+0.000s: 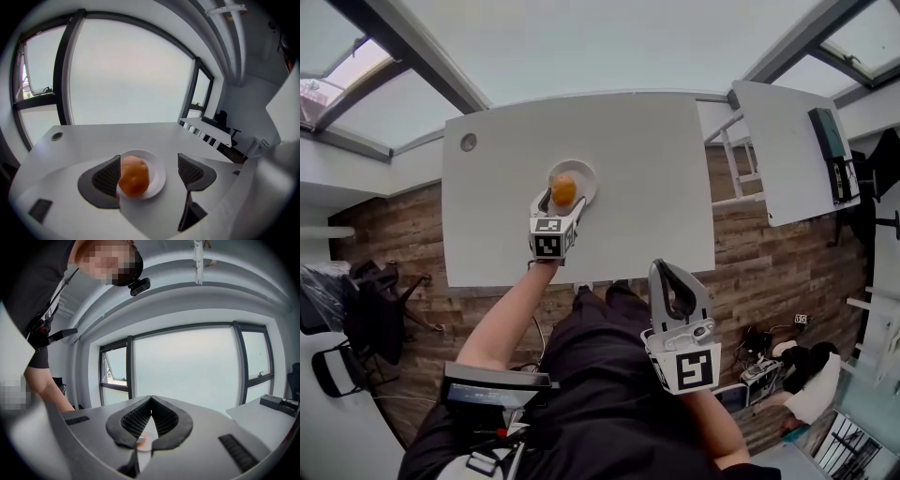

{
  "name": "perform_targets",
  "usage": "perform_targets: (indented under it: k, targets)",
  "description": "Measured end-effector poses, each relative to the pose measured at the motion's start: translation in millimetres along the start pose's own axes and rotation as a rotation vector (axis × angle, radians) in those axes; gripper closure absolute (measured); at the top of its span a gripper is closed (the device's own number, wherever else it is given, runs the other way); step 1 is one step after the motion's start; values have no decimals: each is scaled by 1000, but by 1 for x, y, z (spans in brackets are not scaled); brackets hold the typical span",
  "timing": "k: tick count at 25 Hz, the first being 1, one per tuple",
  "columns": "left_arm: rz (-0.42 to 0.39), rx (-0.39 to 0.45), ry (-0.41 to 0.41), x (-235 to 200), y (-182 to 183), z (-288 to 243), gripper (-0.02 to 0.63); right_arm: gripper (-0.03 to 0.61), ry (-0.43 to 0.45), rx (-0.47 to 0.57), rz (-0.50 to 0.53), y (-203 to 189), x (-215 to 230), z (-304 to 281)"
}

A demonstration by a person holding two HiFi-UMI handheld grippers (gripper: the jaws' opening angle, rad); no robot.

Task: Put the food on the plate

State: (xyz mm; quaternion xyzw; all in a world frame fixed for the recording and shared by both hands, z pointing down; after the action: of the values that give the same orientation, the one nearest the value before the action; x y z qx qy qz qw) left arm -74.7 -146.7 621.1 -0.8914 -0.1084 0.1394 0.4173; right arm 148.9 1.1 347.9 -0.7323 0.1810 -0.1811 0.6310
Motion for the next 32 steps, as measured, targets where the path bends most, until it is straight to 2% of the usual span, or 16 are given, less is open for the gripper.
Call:
perform_targets:
  k: [5,9,11,13,15,19,24,29,32]
  targets:
    - [20,54,5,12,6,23,232,572,26,21,0,3,-2,1]
    - [28,129,26,16,15,49,233,572,54,38,-1,6,-7,-4]
    - [15,165,35,19,24,66,275,572,71,46,1,8,-10,-6]
    - [7,184,34,23,32,83,276,572,86,52,1,10,-14,-9]
    - [6,213,25,26,37,97,304,572,103,56,0,11,-18,-13]
    - [34,260,-20,31,38,113,312,572,139,63,-7,11,-27,-18]
    - [23,289,34,33,38,139,373,572,175,68,-13,12,-33,-25]
    - [32,371,44,42,47,165,403,572,205,68,-20,11,-37,-33]
    - [6,395,61,47,52,182,411,572,226,69,-15,12,-43,-36]
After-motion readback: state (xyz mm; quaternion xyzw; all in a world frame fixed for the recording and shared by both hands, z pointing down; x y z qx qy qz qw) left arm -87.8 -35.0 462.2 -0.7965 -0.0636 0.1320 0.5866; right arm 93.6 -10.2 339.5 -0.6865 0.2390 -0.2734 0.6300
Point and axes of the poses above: the fingertips, and each gripper's own axes: z backward along the fingers, x to its right, y out of its top, the point moved 7 cm from there along z, backward along the fingers
